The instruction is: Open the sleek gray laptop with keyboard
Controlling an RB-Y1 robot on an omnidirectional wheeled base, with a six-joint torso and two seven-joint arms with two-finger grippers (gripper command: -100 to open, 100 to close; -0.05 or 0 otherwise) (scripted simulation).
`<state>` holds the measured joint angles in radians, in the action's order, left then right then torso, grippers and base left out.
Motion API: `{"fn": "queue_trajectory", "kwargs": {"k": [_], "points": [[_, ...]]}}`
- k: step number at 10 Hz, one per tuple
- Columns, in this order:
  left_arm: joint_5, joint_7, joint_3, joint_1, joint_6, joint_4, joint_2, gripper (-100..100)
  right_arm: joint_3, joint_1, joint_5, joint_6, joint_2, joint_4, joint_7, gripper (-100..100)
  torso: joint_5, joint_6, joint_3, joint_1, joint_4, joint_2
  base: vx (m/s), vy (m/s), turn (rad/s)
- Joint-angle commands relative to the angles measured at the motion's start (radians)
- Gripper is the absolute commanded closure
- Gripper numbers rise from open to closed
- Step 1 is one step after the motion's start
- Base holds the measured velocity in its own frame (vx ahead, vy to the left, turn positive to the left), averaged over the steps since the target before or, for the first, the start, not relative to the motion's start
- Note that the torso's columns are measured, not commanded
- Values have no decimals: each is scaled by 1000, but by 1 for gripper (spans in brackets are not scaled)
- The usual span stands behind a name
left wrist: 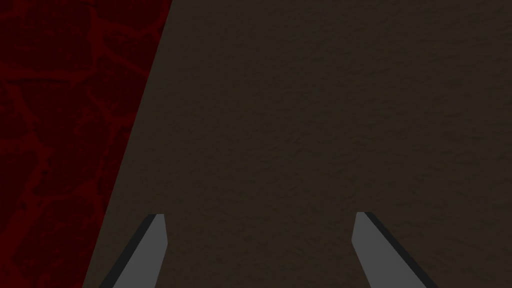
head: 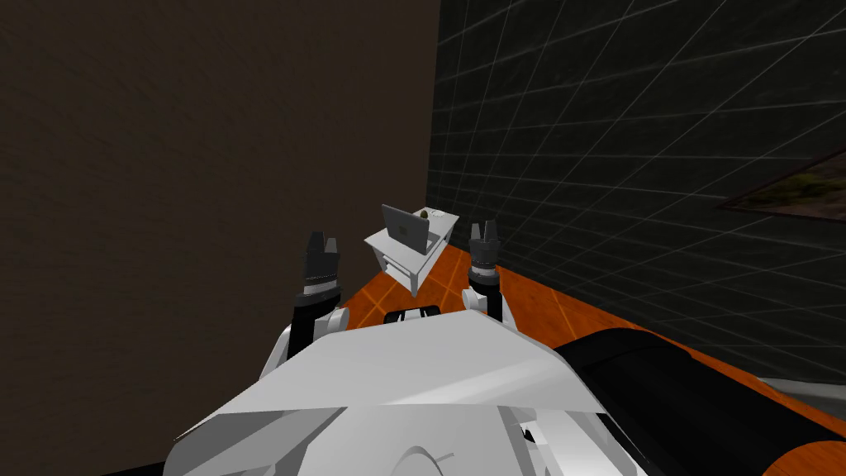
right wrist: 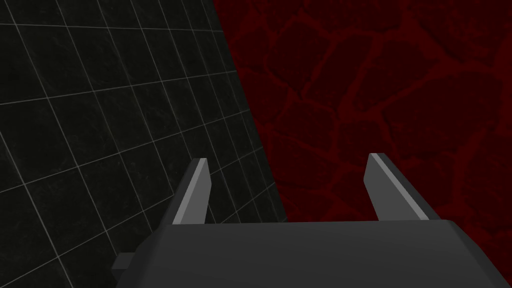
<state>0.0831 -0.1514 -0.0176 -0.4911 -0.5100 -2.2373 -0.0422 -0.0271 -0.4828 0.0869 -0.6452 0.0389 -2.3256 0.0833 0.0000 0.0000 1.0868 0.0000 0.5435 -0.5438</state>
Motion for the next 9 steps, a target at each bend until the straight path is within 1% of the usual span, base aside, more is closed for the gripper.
{"fn": "queue_trajectory", "kwargs": {"k": [1,2,3,4,6,7,8,9], "points": [[0,0,0,0,0,0,0,0,0,0,0,0,0,0,0,0,0,0,148,0,74,-74,0,0,0],[-9,8,-2,15,36,-4,-36,-100,0,0,0,0,0,0,0,0,0,0,295,0,148,-148,5,-3,-102],[-16,13,-3,24,60,-7,-53,-100,0,0,0,0,0,0,0,0,0,0,364,0,181,-181,1,-3,-95],[-23,19,-4,35,87,-11,-69,-100,0,0,0,0,0,0,0,0,0,0,384,0,190,-191,-1,-5,-104],[-41,34,-7,62,144,-22,-104,-100,0,0,0,0,0,0,0,0,0,0,389,0,194,-194,1,-5,-115],[-41,34,-7,62,155,-22,-104,-100,0,0,0,0,0,1,0,0,0,0,389,0,194,-194,1,-3,-53],[-51,43,-9,77,193,-29,-122,-100,0,0,0,0,0,0,0,0,0,0,389,0,194,-194,1,-6,-97],[-62,52,-11,94,218,-36,-140,-100,0,0,0,0,0,1,0,0,0,0,389,0,195,-194,2,-6,-172]]}}
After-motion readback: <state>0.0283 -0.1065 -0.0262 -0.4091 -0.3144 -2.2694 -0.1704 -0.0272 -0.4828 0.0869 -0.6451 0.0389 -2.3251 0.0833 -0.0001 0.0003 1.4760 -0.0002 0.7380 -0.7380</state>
